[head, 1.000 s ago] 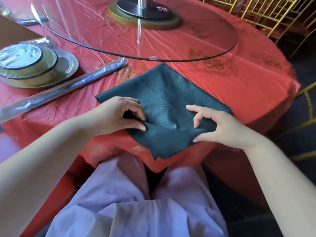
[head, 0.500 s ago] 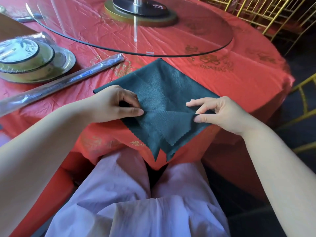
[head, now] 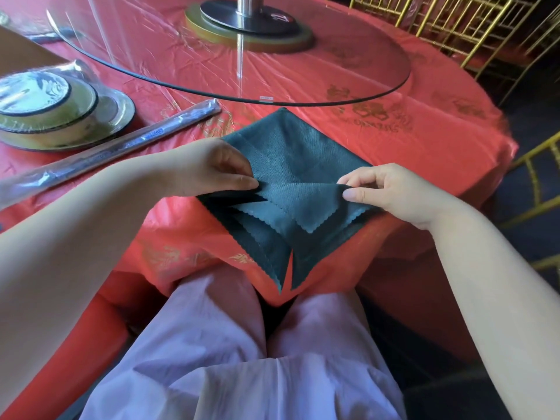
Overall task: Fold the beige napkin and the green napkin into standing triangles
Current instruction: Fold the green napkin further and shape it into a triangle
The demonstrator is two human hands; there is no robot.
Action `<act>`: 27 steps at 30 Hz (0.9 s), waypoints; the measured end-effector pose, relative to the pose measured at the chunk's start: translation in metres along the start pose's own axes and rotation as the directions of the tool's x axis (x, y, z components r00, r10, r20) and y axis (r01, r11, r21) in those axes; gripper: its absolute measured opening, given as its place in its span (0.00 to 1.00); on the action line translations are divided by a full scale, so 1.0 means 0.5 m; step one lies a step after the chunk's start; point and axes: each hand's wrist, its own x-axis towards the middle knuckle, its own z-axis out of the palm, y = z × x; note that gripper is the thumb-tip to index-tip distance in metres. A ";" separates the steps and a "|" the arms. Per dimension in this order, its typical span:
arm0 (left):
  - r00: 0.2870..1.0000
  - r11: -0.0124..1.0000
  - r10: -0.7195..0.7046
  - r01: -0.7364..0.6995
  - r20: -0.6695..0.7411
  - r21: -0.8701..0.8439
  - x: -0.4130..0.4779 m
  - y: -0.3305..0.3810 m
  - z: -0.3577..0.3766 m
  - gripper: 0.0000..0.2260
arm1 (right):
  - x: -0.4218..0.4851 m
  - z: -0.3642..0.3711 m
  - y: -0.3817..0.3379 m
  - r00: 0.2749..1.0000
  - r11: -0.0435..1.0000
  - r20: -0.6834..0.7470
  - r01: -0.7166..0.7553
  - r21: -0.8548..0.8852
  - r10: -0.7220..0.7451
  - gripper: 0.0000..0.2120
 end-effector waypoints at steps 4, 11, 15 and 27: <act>1.000 0.984 0.018 -0.015 0.015 -0.176 -0.012 -0.011 0.007 0.12 | 0.016 0.001 -0.003 0.997 0.997 -0.067 -0.048 -0.065 0.043 0.06; 0.997 0.936 0.008 -0.036 -0.080 -0.351 -0.016 -0.030 0.016 0.21 | 0.047 -0.002 -0.021 0.982 0.974 -0.086 -0.177 -0.144 0.166 0.10; 0.944 0.986 -0.099 0.051 -0.315 -0.158 0.001 -0.027 0.017 0.05 | 0.047 -0.011 -0.014 0.975 0.978 -0.144 -0.186 -0.093 0.172 0.16; 0.836 0.870 -0.461 0.492 -0.297 0.037 0.069 0.005 0.000 0.15 | 0.038 -0.026 0.007 0.941 0.984 -0.321 -0.145 -0.101 0.105 0.11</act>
